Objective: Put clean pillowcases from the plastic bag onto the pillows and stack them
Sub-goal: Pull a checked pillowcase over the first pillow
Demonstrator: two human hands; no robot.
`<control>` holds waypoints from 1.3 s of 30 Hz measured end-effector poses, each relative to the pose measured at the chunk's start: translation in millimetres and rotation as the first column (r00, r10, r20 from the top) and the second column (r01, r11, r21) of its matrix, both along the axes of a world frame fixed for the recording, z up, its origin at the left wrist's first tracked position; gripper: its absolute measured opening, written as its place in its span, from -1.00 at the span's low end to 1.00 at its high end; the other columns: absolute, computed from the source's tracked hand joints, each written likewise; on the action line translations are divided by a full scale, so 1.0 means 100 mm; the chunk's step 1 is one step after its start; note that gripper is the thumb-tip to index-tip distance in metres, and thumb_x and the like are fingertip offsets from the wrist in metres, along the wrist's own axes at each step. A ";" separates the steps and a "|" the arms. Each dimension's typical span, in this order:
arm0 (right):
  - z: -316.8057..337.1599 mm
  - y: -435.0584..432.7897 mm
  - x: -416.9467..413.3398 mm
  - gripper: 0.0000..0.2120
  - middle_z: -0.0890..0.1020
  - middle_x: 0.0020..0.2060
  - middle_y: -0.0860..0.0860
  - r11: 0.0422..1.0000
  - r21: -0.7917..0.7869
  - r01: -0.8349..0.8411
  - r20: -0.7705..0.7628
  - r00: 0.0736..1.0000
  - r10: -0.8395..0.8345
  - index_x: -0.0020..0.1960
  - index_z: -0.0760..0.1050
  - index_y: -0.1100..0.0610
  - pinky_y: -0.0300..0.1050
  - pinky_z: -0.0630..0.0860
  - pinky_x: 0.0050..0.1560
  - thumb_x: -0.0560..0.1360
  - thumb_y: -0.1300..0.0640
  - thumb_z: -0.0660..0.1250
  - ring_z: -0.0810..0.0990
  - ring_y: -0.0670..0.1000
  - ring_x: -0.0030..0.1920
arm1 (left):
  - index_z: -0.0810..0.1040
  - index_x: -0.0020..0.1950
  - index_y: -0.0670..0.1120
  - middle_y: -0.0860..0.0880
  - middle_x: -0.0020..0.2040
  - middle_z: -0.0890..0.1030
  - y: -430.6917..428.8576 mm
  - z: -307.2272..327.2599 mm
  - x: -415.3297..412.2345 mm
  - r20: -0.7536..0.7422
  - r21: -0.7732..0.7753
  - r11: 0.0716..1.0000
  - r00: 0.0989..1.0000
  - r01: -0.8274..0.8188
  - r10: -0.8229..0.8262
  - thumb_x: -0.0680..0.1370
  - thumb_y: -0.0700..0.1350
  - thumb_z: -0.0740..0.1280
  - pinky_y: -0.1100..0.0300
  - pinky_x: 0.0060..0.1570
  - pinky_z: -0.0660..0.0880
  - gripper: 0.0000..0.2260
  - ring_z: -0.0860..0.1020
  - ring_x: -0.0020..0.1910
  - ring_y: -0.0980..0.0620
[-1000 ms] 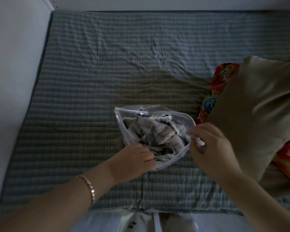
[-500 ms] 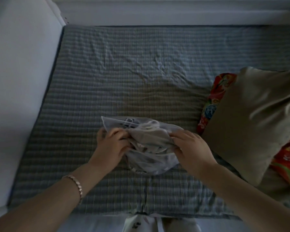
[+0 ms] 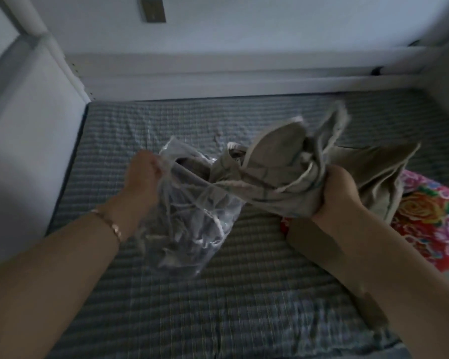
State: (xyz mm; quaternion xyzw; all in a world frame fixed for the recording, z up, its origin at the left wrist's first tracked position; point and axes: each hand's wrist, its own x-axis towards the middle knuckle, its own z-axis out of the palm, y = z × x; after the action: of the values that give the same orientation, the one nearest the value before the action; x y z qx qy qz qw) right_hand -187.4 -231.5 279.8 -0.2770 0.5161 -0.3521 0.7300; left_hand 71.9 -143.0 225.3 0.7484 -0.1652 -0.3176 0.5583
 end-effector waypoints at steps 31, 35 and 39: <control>-0.36 -0.22 -0.79 -0.59 0.43 0.22 0.19 0.928 -0.202 -0.312 -0.843 0.537 -0.003 0.33 0.32 0.22 -0.05 0.38 0.05 0.52 0.14 0.24 0.42 0.21 0.21 | 0.49 -0.17 -0.10 0.05 -0.31 0.47 -0.03 0.57 -0.90 0.544 -0.148 0.940 0.819 0.308 -0.183 0.50 -0.08 0.35 0.43 -0.32 0.32 -0.88 0.43 -0.36 0.25; -0.03 0.01 -0.65 -0.06 0.15 0.33 -0.06 0.585 -0.504 -0.636 -0.782 0.623 0.004 0.48 0.06 0.07 -0.12 0.12 0.40 0.25 0.02 0.49 0.11 -0.04 0.39 | 0.39 -0.29 0.03 0.11 -0.39 0.40 -0.02 0.76 -1.18 0.697 0.229 0.651 0.345 0.724 -0.628 0.36 0.00 0.24 0.25 -0.35 0.32 -0.92 0.40 -0.38 0.13; 0.12 0.25 -0.49 -0.60 0.54 -0.01 -0.10 0.027 -0.277 -0.961 -0.904 0.270 0.333 0.12 0.47 0.06 -0.27 0.44 0.06 0.32 0.11 0.49 0.53 -0.09 0.04 | 0.41 -0.27 -0.18 -0.04 -0.39 0.43 0.07 0.95 -1.45 0.570 0.217 0.390 0.208 0.895 -0.795 0.37 -0.14 0.25 0.20 -0.37 0.30 -0.89 0.38 -0.40 0.04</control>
State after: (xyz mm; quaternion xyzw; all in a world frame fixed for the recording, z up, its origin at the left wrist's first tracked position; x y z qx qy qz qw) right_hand -236.7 -207.0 291.6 -0.9032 0.2594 -0.0100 0.3418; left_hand -73.3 -135.7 319.9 0.5426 -0.7365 -0.3038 0.2663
